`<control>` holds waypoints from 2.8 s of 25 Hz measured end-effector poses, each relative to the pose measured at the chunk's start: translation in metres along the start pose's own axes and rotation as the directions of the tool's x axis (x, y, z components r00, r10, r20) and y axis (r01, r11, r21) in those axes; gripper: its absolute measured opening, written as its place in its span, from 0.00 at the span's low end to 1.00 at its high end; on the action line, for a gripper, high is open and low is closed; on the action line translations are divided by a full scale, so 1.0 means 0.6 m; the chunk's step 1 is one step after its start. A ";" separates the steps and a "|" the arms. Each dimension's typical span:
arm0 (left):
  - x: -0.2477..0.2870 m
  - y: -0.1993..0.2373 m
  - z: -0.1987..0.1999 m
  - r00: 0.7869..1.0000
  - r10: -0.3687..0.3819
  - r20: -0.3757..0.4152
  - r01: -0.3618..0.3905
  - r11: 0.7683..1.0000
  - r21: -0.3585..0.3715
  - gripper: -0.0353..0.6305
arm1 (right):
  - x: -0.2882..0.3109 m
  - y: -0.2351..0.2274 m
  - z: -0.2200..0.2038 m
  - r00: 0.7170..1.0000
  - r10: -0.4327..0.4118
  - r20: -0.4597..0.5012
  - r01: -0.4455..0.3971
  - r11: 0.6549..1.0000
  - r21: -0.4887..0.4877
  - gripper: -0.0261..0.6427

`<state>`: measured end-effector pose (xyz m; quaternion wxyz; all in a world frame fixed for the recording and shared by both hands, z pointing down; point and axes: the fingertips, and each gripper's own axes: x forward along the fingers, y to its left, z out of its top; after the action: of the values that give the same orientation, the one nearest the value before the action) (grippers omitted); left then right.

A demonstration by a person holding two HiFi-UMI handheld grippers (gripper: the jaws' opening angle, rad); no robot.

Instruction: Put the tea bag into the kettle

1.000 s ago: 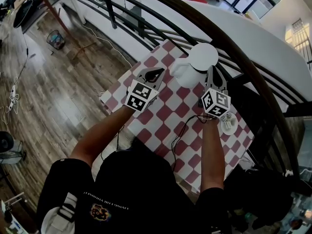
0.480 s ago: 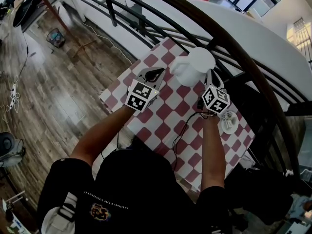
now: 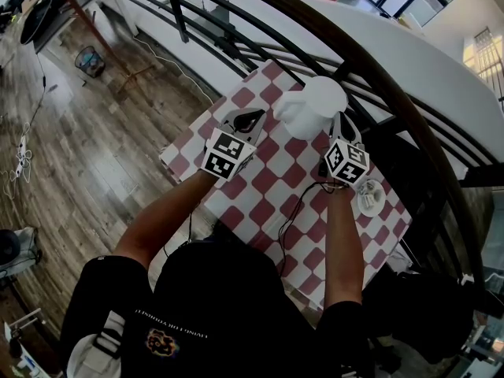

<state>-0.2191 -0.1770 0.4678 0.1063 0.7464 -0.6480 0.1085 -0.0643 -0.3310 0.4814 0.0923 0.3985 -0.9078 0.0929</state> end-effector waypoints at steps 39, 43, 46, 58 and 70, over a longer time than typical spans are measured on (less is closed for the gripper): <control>-0.184 -0.073 0.056 0.982 -0.181 0.051 0.185 0.978 -0.098 0.05 | -0.328 0.186 0.059 0.985 0.067 0.157 -0.066 0.998 -0.016 0.06; -0.215 -0.097 0.048 0.975 -0.219 0.041 0.222 0.968 -0.115 0.05 | -0.374 0.208 0.059 0.984 0.048 0.169 -0.047 0.999 -0.008 0.06; -0.235 -0.123 0.039 0.966 -0.259 0.025 0.260 0.961 -0.094 0.05 | -0.410 0.226 0.058 0.983 0.026 0.181 -0.028 1.000 0.009 0.06; -0.287 -0.250 0.018 0.901 -0.434 -0.011 0.434 0.901 0.000 0.05 | -0.521 0.320 0.033 0.983 -0.054 0.173 0.048 0.998 0.039 0.06; -0.309 -0.311 0.024 0.876 -0.482 -0.012 0.482 0.876 0.027 0.05 | -0.574 0.325 0.030 0.981 -0.075 0.180 0.073 0.997 0.018 0.06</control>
<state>-0.0591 0.0191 0.3952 0.1208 0.8853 -0.4400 0.0896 0.0188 0.0377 0.3622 0.0107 0.4391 -0.8965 0.0579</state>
